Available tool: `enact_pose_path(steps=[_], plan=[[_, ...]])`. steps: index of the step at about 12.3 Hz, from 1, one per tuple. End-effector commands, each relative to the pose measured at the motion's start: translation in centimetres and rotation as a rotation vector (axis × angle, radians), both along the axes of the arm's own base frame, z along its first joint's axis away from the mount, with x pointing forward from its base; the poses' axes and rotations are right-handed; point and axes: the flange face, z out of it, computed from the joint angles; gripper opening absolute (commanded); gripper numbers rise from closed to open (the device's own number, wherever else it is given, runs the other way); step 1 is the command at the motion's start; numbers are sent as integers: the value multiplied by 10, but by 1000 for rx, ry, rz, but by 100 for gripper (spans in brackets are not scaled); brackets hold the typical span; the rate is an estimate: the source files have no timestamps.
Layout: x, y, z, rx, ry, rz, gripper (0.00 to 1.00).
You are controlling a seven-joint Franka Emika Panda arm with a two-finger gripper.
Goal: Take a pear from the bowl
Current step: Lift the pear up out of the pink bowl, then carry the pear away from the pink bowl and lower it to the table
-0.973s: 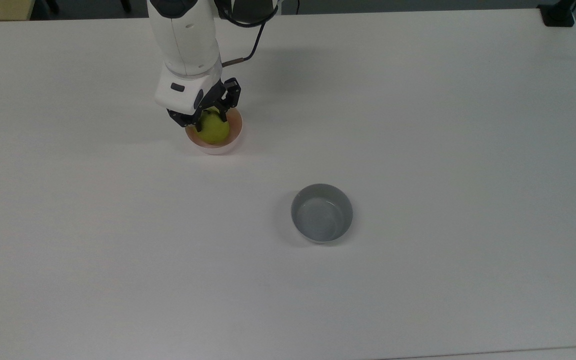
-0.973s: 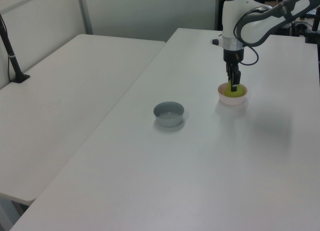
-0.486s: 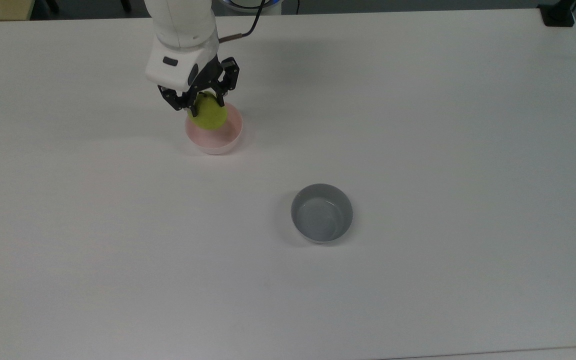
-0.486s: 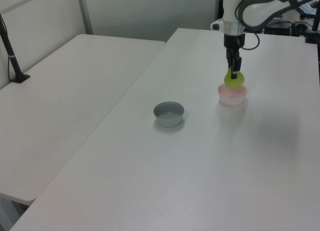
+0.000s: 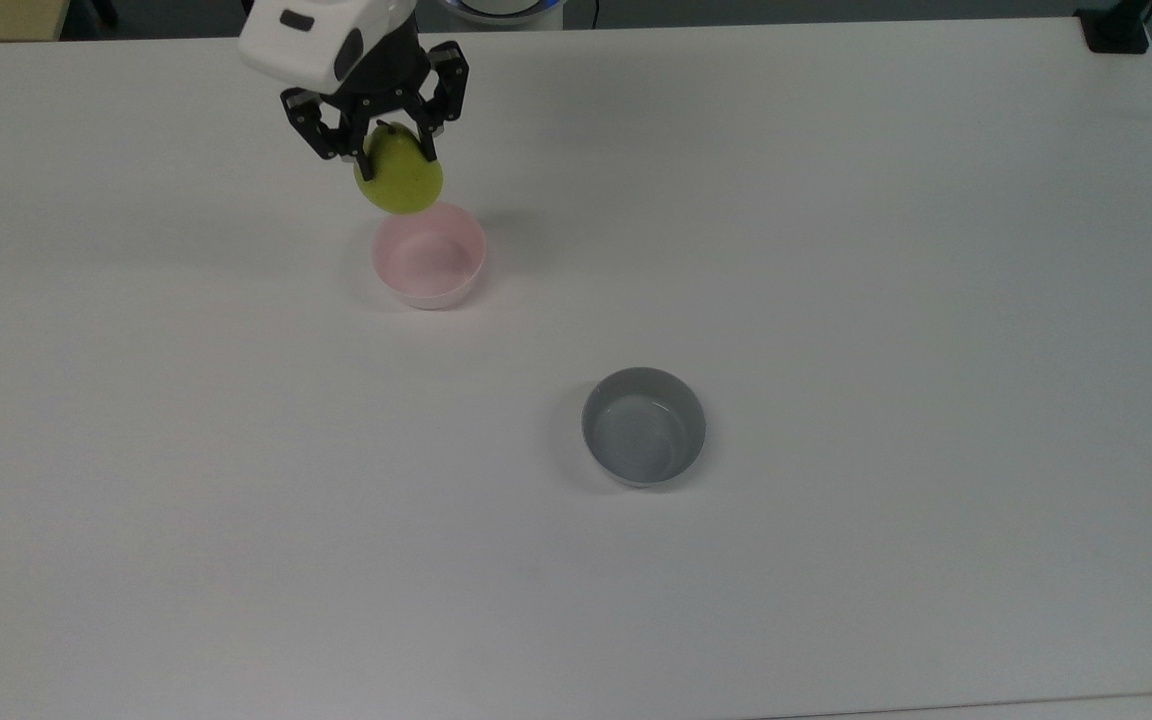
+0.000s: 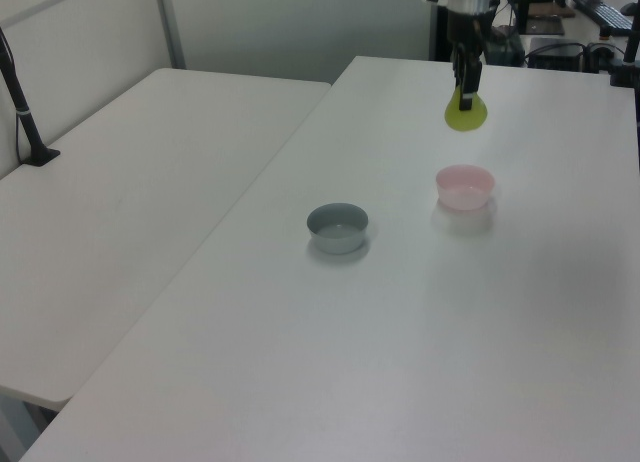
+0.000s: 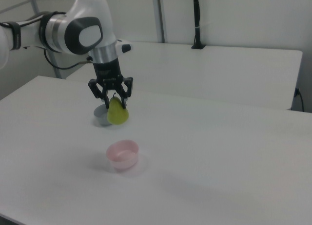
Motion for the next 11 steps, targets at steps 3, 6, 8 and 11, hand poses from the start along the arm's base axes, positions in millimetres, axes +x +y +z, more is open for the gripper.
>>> enact_pose_path(steps=[3,6,8,11], plan=[[3,-22,58,9,-50,-81,14],[18,-46,70,0,-88,-112,14],[27,-69,70,-11,-98,-147,14],[40,-103,50,-29,-102,-209,14]])
